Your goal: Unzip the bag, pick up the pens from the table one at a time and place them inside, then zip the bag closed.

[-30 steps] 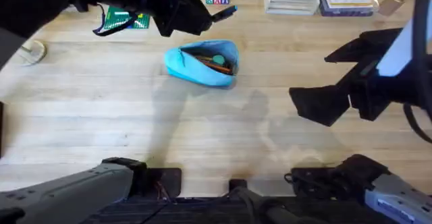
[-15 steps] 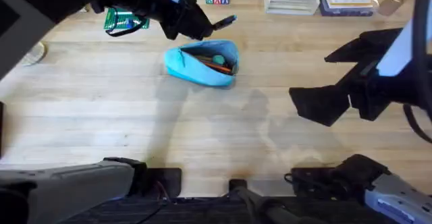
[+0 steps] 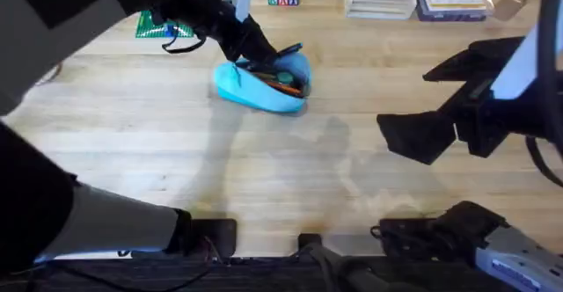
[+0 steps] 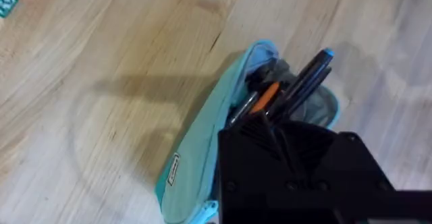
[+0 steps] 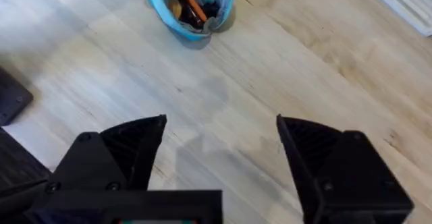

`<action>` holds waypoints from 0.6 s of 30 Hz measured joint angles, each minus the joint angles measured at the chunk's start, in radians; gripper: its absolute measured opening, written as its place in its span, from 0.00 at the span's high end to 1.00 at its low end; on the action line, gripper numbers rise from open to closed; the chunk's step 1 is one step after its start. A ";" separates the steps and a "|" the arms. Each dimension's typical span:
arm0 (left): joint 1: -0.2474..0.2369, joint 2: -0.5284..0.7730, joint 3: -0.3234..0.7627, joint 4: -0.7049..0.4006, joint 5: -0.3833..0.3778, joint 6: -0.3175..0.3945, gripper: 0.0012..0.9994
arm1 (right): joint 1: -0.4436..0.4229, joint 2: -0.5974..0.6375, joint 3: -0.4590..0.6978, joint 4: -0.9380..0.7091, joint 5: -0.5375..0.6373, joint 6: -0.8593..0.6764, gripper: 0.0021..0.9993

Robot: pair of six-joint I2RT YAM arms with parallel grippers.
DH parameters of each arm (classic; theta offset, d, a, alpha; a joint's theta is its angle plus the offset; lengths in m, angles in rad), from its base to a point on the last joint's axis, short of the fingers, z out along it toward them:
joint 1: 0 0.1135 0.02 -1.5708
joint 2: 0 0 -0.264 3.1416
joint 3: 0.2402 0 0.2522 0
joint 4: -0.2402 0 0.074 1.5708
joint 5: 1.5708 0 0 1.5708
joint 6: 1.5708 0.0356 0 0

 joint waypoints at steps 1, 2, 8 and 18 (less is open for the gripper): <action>0.000 0.009 0.000 0.000 -0.009 0.000 0.96 | 0.000 0.000 0.000 0.000 0.000 0.000 0.00; 0.000 0.017 0.000 0.000 -0.015 0.001 0.96 | 0.000 0.000 0.000 0.000 0.000 0.000 0.00; 0.000 0.056 0.000 0.000 -0.065 0.001 0.96 | 0.000 0.000 0.000 0.000 0.000 0.000 0.00; 0.000 0.084 0.000 0.000 -0.088 0.004 0.96 | 0.000 0.000 0.000 0.000 0.000 0.000 0.00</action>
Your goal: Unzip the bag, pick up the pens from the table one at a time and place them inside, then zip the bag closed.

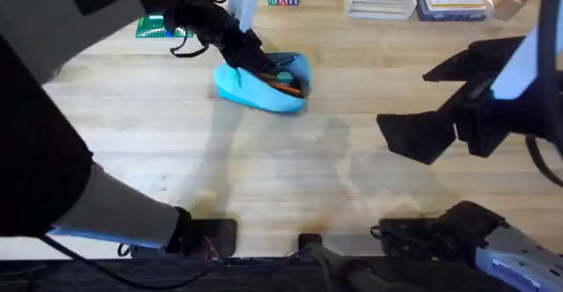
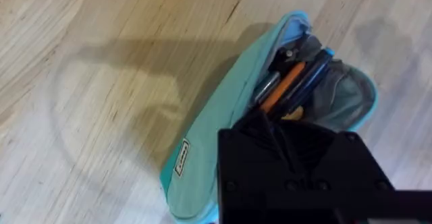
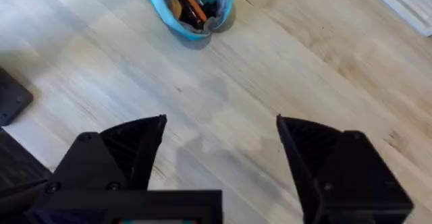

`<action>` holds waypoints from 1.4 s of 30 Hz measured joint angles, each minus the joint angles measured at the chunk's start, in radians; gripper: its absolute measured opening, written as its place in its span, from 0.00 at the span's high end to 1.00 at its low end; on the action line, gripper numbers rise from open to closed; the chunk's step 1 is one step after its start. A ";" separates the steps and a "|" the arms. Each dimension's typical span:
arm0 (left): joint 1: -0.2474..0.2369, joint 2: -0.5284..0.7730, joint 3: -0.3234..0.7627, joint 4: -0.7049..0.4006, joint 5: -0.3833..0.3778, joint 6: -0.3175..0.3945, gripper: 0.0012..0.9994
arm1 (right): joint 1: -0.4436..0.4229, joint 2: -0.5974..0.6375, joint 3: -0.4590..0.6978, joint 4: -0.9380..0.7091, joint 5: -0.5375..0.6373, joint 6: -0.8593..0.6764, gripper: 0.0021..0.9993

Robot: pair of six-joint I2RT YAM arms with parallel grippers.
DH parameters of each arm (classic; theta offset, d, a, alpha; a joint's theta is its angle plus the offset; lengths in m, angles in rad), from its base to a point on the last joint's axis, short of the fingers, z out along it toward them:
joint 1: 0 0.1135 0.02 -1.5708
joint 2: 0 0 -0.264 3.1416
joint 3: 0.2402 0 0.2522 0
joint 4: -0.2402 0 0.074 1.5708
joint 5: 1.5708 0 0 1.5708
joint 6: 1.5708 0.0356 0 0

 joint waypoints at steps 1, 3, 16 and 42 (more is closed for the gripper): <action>0.000 0.000 0.000 0.000 0.000 0.000 0.96 | 0.000 0.000 0.000 0.000 0.000 0.000 0.00; 0.000 0.000 0.000 0.001 0.000 0.005 0.84 | 0.000 0.000 0.000 0.000 0.000 0.000 0.00; -0.005 0.000 0.000 -0.003 0.005 0.007 0.01 | 0.000 0.000 0.000 0.000 0.000 0.000 0.00; -0.005 -0.185 0.087 -0.036 0.000 -0.122 0.01 | 0.000 0.000 0.000 0.000 0.000 0.000 0.00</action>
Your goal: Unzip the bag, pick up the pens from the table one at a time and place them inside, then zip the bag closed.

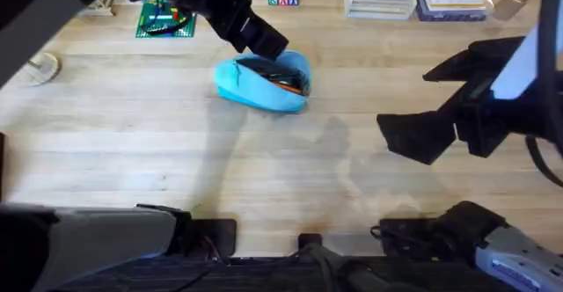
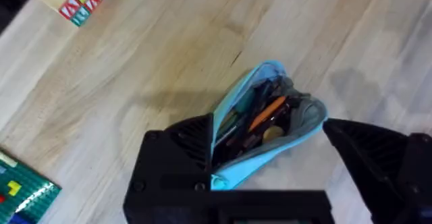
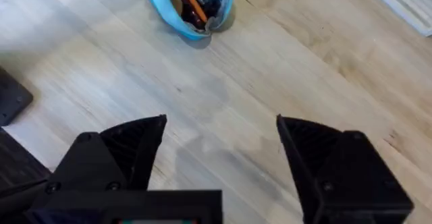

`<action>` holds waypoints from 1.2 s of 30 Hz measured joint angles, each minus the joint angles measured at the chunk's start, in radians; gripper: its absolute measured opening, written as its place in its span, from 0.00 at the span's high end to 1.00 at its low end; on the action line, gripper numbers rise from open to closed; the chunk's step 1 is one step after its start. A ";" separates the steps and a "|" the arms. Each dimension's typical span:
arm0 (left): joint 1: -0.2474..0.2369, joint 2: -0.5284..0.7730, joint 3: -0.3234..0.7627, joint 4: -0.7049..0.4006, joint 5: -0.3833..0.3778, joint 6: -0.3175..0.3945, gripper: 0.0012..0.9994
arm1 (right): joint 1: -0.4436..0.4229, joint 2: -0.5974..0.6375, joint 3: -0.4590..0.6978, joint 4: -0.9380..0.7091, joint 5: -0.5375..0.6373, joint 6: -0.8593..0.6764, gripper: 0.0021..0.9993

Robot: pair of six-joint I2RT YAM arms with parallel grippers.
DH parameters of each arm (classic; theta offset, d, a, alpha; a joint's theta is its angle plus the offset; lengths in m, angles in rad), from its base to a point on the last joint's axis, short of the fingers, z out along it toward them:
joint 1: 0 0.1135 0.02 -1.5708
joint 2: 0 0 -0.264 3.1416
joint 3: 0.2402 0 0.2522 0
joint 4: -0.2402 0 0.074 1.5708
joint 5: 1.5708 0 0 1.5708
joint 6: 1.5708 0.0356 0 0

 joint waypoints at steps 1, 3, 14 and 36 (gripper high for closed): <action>0.000 -0.017 0.002 -0.008 0.000 0.000 0.01 | 0.000 0.000 0.000 0.000 0.000 0.000 0.00; 0.000 -0.048 0.004 -0.030 0.000 0.000 0.00 | 0.000 0.000 0.000 0.000 0.000 0.000 0.00; 0.000 -0.198 0.004 -0.168 -0.114 -0.014 0.00 | 0.000 0.000 0.000 0.000 0.000 0.000 0.00; 0.135 -0.431 0.004 -0.381 -0.371 -0.164 0.01 | 0.000 0.000 0.000 0.000 0.000 0.000 0.00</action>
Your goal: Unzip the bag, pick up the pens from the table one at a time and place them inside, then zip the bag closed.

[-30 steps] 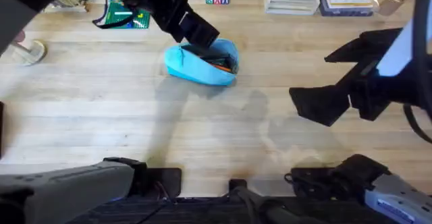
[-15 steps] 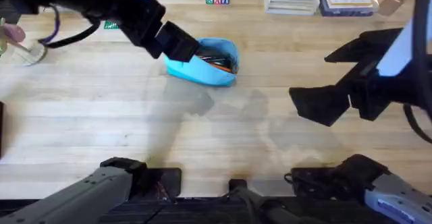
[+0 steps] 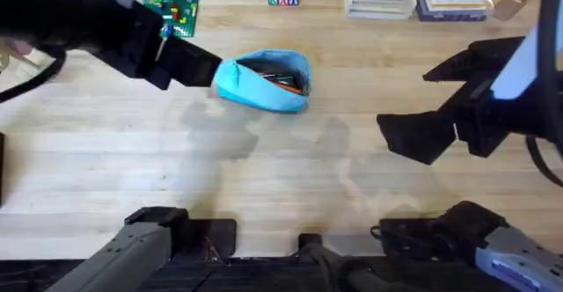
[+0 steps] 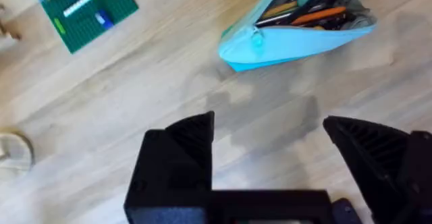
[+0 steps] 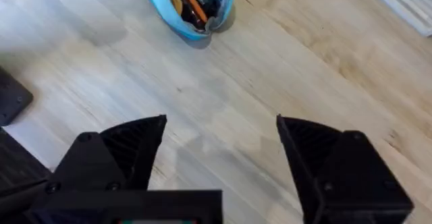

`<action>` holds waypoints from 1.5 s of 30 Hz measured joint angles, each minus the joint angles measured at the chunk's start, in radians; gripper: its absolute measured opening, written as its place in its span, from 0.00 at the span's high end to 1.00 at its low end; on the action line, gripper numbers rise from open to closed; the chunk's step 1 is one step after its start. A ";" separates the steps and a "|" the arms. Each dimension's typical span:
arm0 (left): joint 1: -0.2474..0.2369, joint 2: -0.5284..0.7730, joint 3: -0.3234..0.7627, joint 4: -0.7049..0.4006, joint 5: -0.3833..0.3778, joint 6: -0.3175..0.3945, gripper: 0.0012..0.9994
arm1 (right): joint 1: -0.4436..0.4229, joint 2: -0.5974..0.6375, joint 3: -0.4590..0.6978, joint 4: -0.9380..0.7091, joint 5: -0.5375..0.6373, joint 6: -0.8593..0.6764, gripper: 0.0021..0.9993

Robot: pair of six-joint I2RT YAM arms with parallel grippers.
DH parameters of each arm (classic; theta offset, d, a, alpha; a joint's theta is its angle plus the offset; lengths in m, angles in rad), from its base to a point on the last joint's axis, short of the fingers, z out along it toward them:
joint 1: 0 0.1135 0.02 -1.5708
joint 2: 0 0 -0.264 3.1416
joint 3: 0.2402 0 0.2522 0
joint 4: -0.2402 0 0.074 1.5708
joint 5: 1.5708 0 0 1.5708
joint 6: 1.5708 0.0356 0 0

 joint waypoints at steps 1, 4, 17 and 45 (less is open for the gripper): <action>0.026 -0.001 0.000 -0.007 0.012 0.002 0.01 | 0.000 0.000 0.000 0.000 0.000 0.000 0.00; 0.117 0.000 0.000 -0.035 0.064 0.026 0.01 | 0.000 0.000 0.000 0.000 0.000 0.000 0.00; 0.344 0.010 0.000 -0.061 0.291 0.236 0.01 | 0.000 0.000 0.000 0.000 0.000 0.079 0.00; 0.344 0.139 0.000 -0.076 0.304 0.256 0.01 | 0.000 0.077 0.000 0.002 0.000 0.253 0.02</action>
